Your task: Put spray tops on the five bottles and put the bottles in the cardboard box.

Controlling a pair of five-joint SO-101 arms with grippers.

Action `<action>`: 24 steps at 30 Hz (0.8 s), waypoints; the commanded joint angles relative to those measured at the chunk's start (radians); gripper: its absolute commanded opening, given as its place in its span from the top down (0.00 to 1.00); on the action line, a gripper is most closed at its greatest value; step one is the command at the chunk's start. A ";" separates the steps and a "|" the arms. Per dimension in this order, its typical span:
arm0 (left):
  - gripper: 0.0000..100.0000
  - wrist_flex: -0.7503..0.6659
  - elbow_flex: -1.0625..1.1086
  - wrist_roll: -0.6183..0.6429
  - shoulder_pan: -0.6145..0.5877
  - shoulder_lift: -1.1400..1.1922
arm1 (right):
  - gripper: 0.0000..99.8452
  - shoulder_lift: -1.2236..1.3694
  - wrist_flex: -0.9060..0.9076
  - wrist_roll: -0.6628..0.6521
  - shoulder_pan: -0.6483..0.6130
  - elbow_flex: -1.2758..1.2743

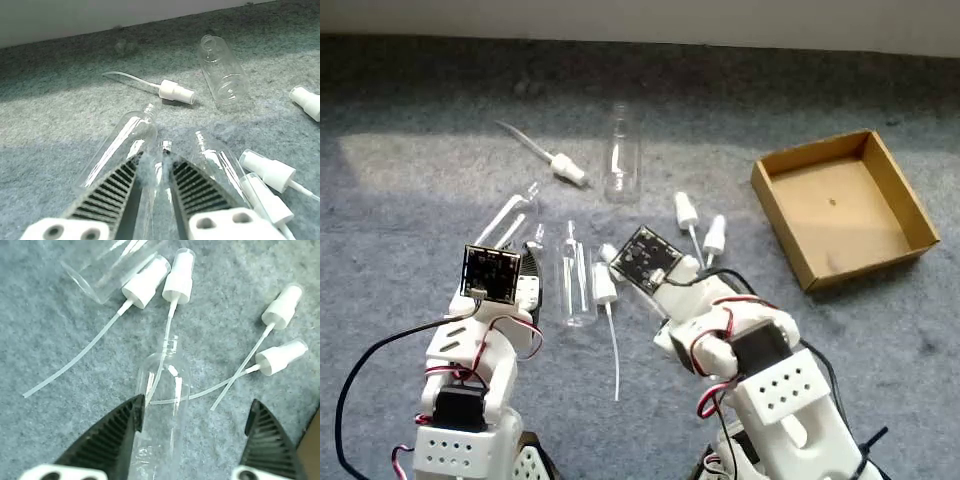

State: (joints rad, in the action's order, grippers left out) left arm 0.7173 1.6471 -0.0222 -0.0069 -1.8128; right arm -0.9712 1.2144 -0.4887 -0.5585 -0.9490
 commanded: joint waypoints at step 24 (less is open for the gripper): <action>0.99 -0.012 -0.004 -0.011 -0.008 -0.002 | 0.72 0.782 0.062 0.107 -0.010 0.358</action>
State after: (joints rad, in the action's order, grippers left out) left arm 0.7173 1.6471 -0.0222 -0.0069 -1.8128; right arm -0.1826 1.3617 -0.3890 -0.5600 -0.5470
